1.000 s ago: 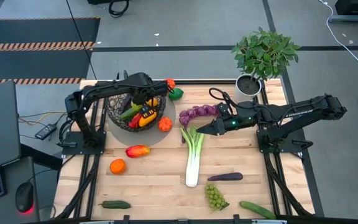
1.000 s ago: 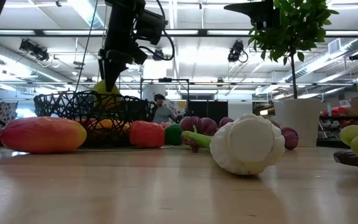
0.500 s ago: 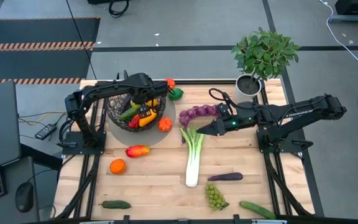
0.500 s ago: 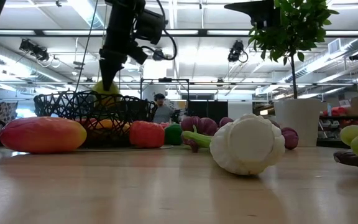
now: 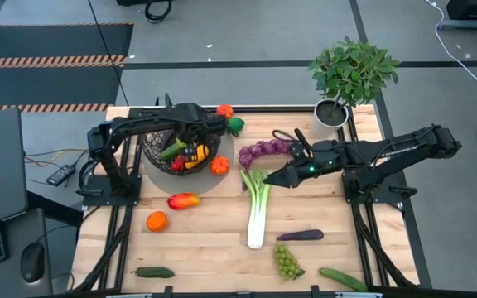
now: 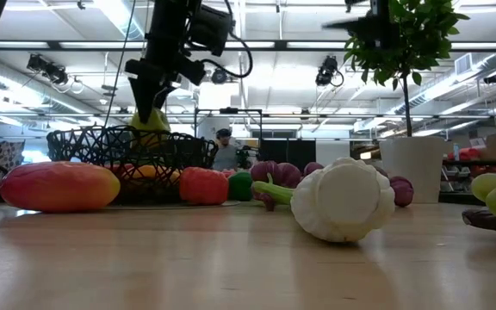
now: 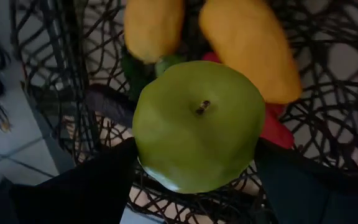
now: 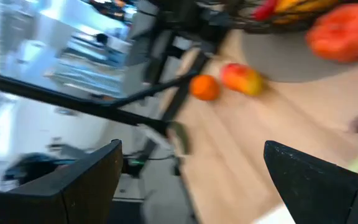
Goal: Build produce basket
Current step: Put the green apple into the wire basket
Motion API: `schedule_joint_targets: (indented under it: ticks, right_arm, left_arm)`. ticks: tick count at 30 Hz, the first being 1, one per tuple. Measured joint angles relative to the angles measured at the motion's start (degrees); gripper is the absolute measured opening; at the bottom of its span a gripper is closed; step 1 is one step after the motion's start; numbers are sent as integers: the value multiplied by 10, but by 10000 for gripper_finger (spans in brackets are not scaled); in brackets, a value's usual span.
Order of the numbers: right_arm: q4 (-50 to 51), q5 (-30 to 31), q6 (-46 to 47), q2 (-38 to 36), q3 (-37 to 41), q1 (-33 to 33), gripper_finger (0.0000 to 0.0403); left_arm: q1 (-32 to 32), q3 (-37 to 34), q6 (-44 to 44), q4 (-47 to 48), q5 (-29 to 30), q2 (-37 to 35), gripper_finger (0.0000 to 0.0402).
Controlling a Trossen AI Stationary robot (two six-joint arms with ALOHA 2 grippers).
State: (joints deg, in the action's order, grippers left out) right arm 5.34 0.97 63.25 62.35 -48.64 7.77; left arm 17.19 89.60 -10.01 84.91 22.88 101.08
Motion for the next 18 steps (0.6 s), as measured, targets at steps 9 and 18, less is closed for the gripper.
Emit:
schedule_joint_targets:
  ticks: [9, 18]
  right_arm:
    - [37, 19, -33, 0, 0, -12, 393]
    - [36, 9, -60, 0, 0, -12, 388]
  left_arm:
    - [-31, 0, 36, -90, 29, 1, 316]
    - [-44, 15, 260, -56, -25, 1, 316]
